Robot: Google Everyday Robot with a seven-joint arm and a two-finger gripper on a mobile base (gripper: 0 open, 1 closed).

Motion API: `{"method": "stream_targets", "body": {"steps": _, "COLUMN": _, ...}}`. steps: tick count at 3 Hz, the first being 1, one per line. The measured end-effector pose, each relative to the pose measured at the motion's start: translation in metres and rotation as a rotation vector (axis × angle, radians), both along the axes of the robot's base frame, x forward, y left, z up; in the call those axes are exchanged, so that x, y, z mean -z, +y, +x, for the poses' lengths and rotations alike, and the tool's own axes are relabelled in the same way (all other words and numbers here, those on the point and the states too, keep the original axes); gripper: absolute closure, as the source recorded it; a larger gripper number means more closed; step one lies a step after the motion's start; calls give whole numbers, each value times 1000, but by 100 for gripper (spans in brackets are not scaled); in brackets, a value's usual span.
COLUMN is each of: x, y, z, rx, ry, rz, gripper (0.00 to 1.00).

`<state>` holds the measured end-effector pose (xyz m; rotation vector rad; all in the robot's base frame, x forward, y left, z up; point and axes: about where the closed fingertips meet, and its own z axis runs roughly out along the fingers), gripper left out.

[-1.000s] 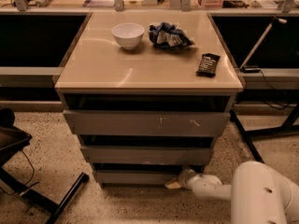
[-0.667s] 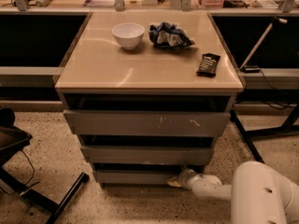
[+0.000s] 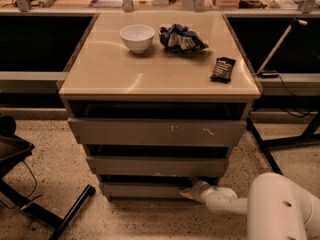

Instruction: Open bottom drawer

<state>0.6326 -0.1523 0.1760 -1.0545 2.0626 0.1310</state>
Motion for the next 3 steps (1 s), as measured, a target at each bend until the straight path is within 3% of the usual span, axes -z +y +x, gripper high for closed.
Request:
{"method": "stream_targets", "body": {"steps": 1, "x": -3, "y": 4, "z": -16, "rx": 57, "ry": -47, "rz": 83, "gripper": 97}}
{"method": "stream_targets", "body": {"steps": 2, "x": -6, "y": 12, "z": -31, "rx": 91, "ry": -62, "rz": 141, "gripper": 100}}
{"method": "stream_targets", "body": {"steps": 3, "x": -12, "y": 12, "z": -31, "rx": 91, "ry": -62, "rz": 142, "gripper": 100}}
